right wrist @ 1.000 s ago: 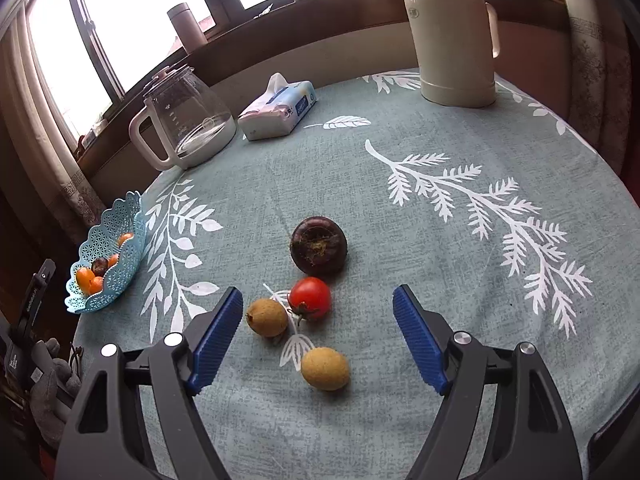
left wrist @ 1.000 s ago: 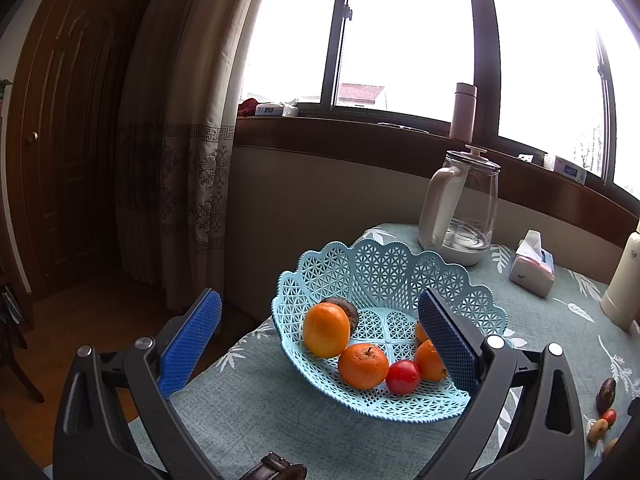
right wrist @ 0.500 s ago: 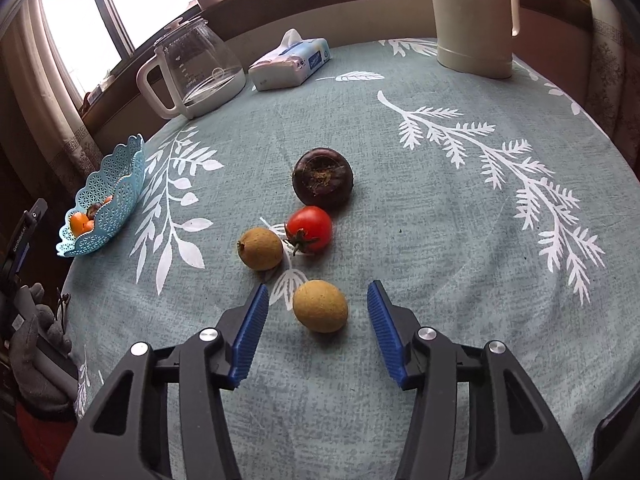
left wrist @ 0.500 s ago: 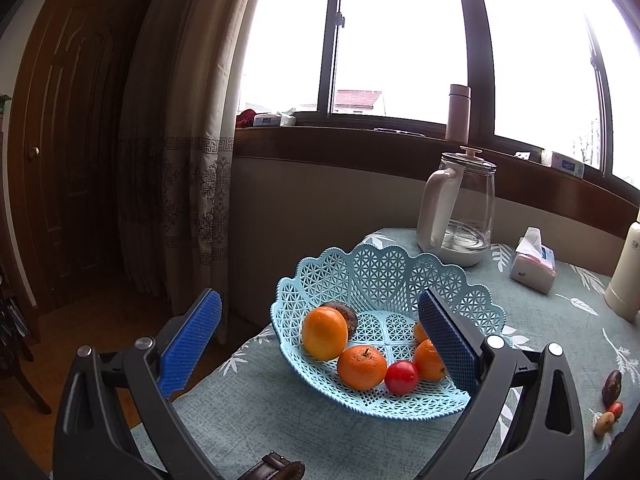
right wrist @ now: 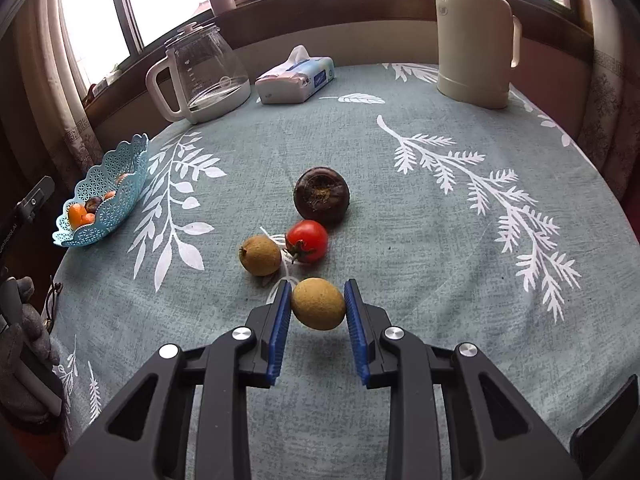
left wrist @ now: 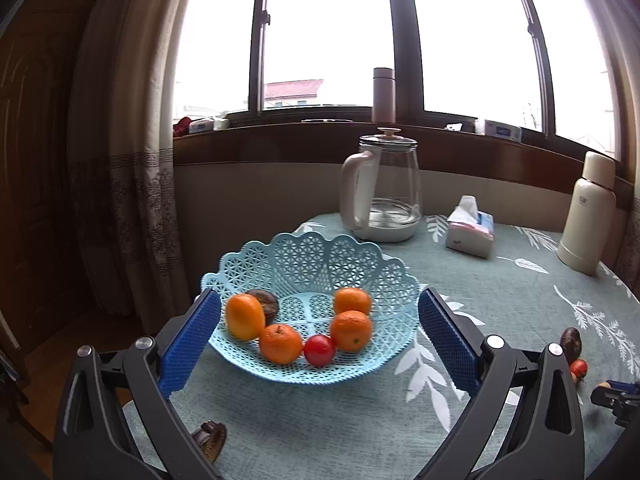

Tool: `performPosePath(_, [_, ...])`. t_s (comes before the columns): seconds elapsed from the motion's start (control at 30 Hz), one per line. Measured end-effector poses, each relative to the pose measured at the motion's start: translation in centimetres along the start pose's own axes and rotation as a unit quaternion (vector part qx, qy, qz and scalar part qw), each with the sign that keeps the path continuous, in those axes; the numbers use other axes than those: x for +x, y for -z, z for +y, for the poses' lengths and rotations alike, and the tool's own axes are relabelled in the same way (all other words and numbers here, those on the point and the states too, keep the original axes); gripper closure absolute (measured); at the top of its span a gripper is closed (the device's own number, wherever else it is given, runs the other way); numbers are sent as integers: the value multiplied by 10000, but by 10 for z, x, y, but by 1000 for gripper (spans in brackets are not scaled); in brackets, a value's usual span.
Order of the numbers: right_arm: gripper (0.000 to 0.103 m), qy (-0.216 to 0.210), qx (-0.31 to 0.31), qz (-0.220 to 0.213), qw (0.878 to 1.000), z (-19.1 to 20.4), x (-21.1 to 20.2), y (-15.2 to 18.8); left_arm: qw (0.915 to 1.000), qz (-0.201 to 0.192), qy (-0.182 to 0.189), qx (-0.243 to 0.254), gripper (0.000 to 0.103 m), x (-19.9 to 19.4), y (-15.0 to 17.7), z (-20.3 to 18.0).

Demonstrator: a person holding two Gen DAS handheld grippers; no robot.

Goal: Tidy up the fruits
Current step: 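Close the right gripper around the yellow-brown round fruit, then grasp the brown kiwi with the left gripper while the right gripper holds its fruit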

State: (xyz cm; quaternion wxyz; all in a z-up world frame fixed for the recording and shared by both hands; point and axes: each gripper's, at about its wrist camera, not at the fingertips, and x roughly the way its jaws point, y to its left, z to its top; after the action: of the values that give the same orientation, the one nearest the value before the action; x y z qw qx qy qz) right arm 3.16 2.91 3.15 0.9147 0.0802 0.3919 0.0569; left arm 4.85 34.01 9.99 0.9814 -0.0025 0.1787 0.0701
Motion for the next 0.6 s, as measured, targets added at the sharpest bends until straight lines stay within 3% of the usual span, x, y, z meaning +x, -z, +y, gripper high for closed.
performPosePath(0.2, [75, 96, 318, -122, 9994, -23, -3, -5, 9959, 258, 753, 439, 3, 2, 6, -49])
performPosePath(0.4, [75, 99, 497, -217, 9985, -35, -4, -6, 9846, 739, 1452, 635, 3, 11, 17, -88])
performPosePath(0.6, [75, 7, 633, -211, 9978, -43, 0, -6, 9738, 1114, 1806, 823, 3, 22, 28, -116])
